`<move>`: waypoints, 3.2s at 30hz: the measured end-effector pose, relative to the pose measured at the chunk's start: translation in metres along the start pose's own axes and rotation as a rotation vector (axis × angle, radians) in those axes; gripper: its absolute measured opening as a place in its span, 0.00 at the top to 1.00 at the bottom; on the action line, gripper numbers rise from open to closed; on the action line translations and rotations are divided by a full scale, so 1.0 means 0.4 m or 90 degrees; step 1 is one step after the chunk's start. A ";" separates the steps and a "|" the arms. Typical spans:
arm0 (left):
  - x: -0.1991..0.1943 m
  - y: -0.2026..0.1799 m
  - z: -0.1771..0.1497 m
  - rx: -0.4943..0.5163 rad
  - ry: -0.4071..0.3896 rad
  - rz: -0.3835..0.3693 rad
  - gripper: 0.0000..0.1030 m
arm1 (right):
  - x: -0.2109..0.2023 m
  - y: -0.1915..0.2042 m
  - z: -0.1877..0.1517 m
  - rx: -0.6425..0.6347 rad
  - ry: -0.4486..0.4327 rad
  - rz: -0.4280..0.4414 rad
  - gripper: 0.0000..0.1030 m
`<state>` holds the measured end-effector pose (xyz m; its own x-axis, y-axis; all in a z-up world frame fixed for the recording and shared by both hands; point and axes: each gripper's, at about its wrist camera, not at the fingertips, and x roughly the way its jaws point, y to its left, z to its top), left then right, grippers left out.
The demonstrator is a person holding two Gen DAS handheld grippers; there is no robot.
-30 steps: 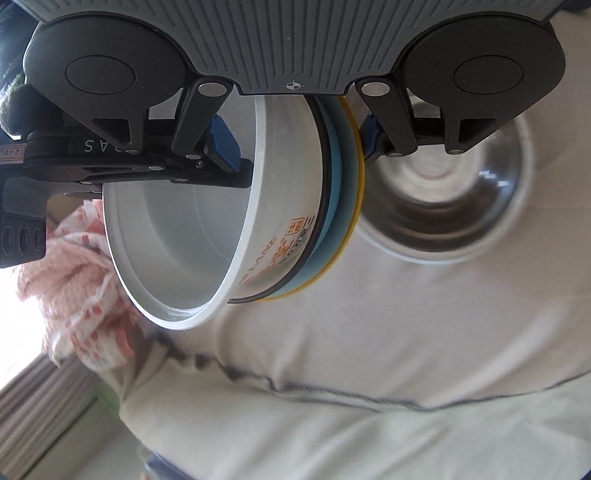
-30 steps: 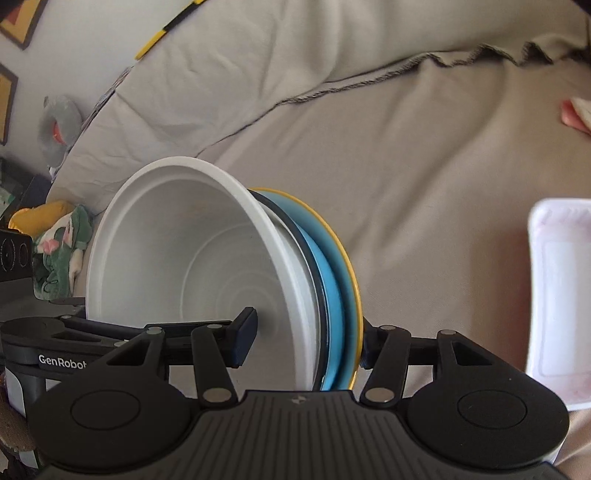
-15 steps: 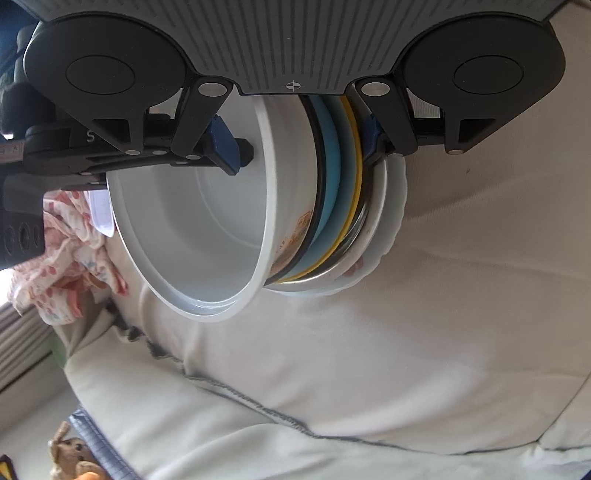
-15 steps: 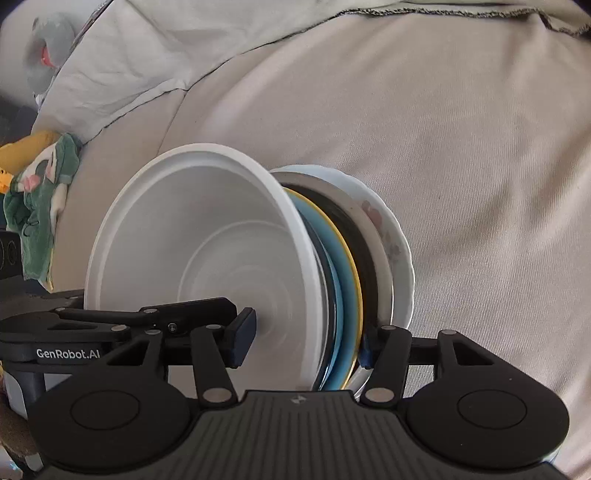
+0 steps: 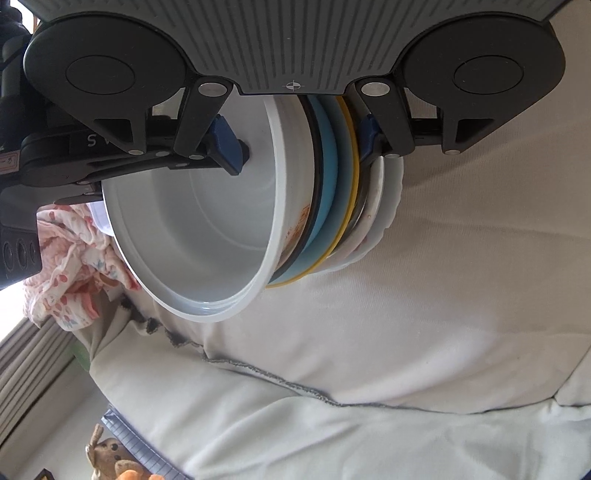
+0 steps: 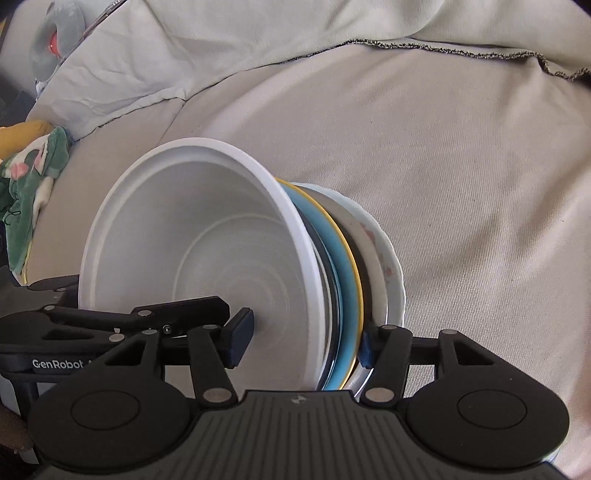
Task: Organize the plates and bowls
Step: 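Carry the stacked bowls with both tools onto the steel bowl and floral plate, then lower the bowl stack upright onto the plates with both tools, then open both tools and move them toward the white plastic tray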
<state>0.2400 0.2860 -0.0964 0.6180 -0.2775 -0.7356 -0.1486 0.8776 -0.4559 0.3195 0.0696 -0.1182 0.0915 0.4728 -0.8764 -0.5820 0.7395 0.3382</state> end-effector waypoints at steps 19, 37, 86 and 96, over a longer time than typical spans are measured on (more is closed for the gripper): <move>0.004 0.077 0.025 -0.087 0.020 -0.029 0.67 | -0.017 -0.038 0.035 0.125 0.084 0.021 0.49; -0.005 0.008 -0.024 -0.142 -0.036 0.060 0.61 | -0.155 -0.048 -0.066 0.064 -0.053 0.012 0.55; -0.133 -0.090 -0.025 -0.122 -0.120 0.118 0.61 | -0.206 -0.088 -0.128 0.045 -0.193 0.061 0.64; -0.151 -0.104 0.003 -0.136 -0.149 0.089 0.62 | -0.219 -0.079 -0.061 0.068 -0.210 0.126 0.64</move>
<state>0.2098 0.2666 -0.0326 0.7368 -0.0421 -0.6748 -0.3874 0.7917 -0.4723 0.3102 -0.0068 -0.0607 0.2510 0.7269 -0.6393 -0.5284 0.6562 0.5387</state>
